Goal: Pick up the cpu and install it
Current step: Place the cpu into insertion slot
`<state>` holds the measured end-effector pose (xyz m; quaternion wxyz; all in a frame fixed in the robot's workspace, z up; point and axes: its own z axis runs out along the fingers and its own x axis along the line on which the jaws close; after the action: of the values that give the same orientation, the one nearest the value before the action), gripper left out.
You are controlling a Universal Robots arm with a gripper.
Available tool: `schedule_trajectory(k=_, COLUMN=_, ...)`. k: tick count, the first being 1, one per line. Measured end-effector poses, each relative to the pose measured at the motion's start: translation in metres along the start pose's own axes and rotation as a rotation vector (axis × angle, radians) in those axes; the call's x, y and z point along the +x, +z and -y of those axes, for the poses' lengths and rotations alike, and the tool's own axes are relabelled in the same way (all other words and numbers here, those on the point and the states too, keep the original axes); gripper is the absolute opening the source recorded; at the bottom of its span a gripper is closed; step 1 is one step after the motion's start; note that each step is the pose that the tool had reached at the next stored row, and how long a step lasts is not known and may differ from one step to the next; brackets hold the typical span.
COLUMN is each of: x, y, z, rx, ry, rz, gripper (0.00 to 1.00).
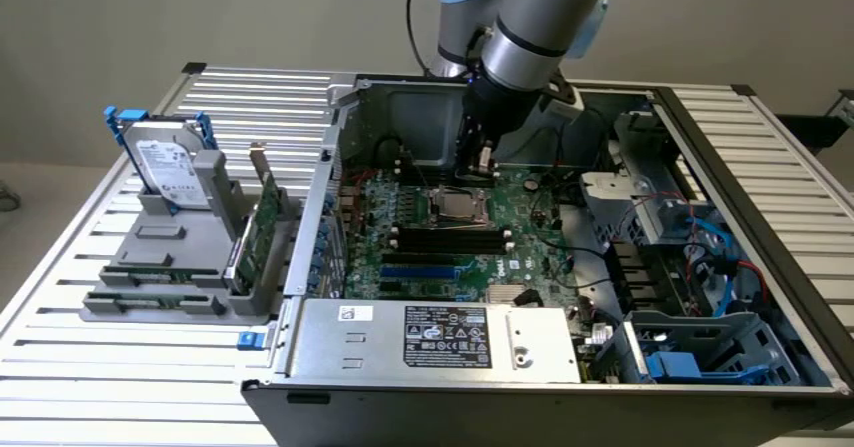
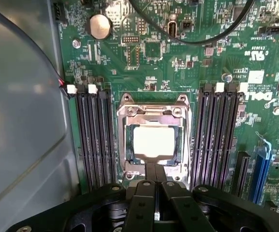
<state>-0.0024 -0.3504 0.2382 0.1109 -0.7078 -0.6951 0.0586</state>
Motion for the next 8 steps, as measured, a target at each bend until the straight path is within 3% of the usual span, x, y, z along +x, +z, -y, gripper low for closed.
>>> schedule_trajectory(k=8, x=-0.0005, y=0.0062, z=0.0085, rx=0.0245, ry=-0.004, rz=0.0018, gripper=0.11)
